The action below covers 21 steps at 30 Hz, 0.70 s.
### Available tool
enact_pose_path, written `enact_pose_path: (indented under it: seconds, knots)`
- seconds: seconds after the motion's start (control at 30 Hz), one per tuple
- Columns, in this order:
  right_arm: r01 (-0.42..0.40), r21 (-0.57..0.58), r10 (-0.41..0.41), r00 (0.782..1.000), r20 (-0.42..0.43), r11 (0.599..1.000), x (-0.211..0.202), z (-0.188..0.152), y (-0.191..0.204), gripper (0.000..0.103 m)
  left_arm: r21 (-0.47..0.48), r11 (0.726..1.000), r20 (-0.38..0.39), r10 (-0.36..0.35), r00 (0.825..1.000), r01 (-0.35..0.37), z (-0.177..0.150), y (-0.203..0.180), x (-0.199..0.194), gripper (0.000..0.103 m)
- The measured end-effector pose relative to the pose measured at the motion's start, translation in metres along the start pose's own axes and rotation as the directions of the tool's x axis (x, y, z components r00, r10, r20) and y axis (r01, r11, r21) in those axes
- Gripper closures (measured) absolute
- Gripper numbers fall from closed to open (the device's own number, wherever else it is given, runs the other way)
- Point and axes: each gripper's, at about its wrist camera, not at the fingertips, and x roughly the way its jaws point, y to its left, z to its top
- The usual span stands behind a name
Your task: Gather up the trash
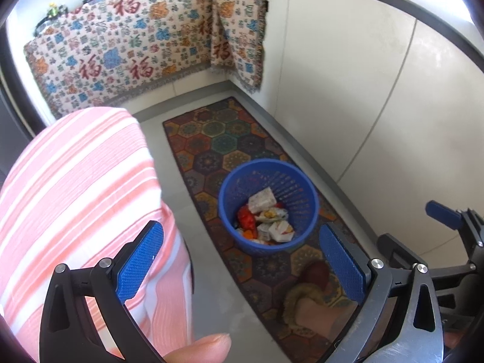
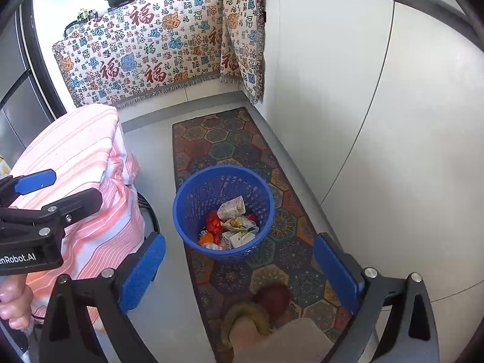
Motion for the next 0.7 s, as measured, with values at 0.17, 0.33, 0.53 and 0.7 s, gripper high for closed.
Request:
enact_pose_path:
  seconds: [0.17,0.33,0.53,0.7]
  knots:
    - [0.0,-0.002,0.0,1.0,0.001,1.0,-0.002,0.0,-0.0003,0.003,0.002,1.0,-0.012,0.002,1.0,-0.002,0.0016,-0.0007,0.001,0.001]
    - [0.001,-0.007,-0.001,1.0,0.002,1.0,-0.0034,0.0011,0.0005,0.003,0.001,1.0,-0.023,0.0,1.0,0.0,0.0018,-0.0029,0.0027,0.001]
    - [0.002,-0.007,-0.003,1.0,-0.002,1.0,-0.0037,0.0007,0.0007,0.003,0.005,1.0,-0.03,-0.009,1.0,0.009,0.0022,-0.0031,0.0027,0.001]
    - [0.004,-0.01,-0.004,1.0,-0.001,1.0,-0.0038,0.0004,0.0013,0.003,0.006,1.0,-0.031,-0.009,0.999,0.009,0.0021,-0.0031,0.0026,0.001]
